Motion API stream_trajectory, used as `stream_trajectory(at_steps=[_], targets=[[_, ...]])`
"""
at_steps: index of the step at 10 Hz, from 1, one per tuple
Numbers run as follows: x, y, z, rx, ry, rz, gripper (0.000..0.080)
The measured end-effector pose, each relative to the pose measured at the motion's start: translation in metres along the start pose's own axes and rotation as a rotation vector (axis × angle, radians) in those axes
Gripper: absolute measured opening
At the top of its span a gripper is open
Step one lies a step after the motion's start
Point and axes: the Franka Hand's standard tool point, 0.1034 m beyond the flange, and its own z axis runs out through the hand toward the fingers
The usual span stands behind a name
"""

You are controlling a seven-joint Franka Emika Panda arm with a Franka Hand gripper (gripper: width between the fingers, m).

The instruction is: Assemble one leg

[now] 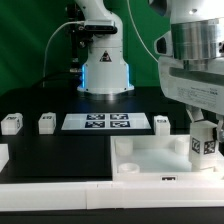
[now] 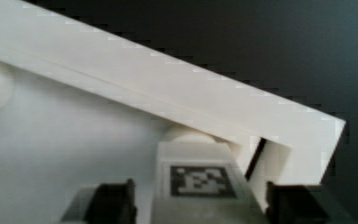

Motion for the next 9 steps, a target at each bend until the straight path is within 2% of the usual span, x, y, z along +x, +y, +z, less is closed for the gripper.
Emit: stream_trajectory(at_steps=[1,2,3,9], targets=[[-0.0001,0.0,0.0,0.0,0.0,-0.042,0.0492],[-0.0006,-0.0001,0.0001,0.0,0.0,-0.042,0.06],[-0.0007,-0.0001,0.0001,0.0,0.0,-0.051,0.0634],[0.002,0.0014,0.0004,-0.007,0.002,-0.848,0.0649]])
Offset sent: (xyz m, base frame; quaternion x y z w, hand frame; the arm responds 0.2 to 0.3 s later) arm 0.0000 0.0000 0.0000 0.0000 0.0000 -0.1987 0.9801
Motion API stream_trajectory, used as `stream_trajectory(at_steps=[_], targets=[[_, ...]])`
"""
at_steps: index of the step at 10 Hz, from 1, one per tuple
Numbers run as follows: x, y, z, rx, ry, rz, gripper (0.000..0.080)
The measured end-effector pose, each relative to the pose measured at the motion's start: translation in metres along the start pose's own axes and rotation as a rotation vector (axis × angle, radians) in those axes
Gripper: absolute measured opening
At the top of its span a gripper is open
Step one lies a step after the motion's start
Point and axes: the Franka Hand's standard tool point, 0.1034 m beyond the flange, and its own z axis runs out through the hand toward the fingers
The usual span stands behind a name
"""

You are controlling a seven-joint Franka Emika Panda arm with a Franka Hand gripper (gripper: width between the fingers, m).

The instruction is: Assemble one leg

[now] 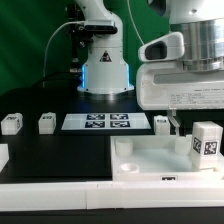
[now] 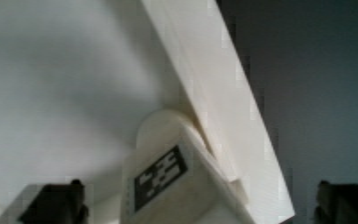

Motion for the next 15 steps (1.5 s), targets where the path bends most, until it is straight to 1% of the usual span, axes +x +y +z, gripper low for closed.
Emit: stream_trajectory(at_steps=[3,6,7,8,9,10,15], targets=[[0.0024,0.0045,-0.0005,-0.013,0.003,-0.375,0.0649],[0.0048,0.0087,-0.001,-0.036,0.003,-0.692,0.0649],[0.0058,0.0106,-0.0012,-0.046,0.001,-0.811,0.0537],[0.0058,0.0104,-0.0012,-0.045,0.001,-0.797,0.0403],[0.0059,0.0106,-0.0012,-0.045,0.001,-0.797,0.0403],[0.0059,0.0107,-0.0013,-0.045,0.001,-0.797,0.0291],[0.0059,0.0105,-0.0013,-0.043,0.003,-0.733,0.0292]])
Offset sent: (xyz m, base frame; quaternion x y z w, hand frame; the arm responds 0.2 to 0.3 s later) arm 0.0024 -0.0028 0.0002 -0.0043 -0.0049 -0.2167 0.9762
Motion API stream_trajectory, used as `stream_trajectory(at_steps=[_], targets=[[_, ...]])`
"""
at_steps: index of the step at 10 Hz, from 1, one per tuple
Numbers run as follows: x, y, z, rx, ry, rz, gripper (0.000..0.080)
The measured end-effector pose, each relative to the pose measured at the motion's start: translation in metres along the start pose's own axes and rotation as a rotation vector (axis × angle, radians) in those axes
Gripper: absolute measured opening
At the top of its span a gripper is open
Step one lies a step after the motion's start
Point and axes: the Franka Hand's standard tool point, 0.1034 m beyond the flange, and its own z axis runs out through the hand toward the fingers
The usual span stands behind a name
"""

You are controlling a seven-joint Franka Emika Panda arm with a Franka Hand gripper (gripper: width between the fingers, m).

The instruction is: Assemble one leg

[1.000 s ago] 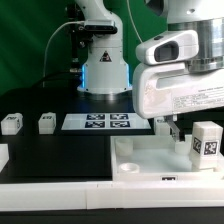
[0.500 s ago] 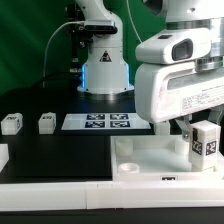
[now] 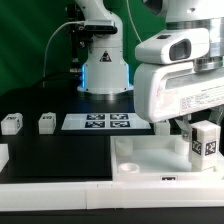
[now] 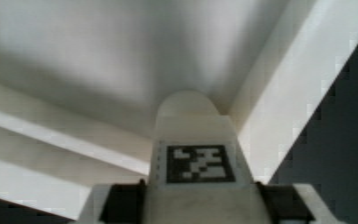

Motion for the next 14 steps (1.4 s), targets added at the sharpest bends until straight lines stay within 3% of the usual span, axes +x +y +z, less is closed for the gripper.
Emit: stream_trajectory(at_steps=[9,14], targets=[[-0.001,-0.007,0.001,0.002,0.011,1.077,0.0293],[0.0,-0.012,0.002,0.025,0.001,1.635,0.0294]])
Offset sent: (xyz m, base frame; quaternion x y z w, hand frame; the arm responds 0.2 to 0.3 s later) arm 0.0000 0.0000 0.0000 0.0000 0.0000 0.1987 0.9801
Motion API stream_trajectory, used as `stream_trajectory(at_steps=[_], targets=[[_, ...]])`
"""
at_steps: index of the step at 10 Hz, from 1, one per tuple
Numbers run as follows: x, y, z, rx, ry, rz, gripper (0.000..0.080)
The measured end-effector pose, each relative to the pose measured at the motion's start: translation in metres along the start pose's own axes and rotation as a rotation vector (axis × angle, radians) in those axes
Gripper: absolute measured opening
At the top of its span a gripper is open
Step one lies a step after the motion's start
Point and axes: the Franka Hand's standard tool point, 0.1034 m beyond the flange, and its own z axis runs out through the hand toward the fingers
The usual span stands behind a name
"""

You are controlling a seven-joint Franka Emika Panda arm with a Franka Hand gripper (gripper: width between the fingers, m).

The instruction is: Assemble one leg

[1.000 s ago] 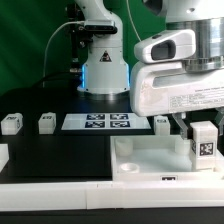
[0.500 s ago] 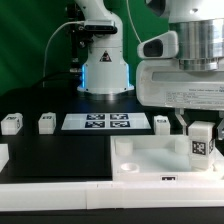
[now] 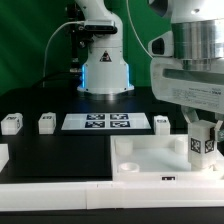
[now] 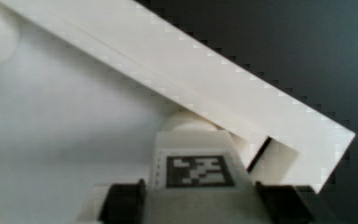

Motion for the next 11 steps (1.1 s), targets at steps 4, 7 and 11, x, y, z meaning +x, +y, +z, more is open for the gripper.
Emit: stream_trajectory(at_steps=[4,7,11], targets=[[-0.0013,-0.0001,0.0006,0.001,-0.005,0.01,0.031],[-0.0017,-0.0001,0.0006,0.002,-0.006,-0.133,0.0611],[0.0043,0.0012,0.0005,0.001,-0.004,-0.683,0.0649]])
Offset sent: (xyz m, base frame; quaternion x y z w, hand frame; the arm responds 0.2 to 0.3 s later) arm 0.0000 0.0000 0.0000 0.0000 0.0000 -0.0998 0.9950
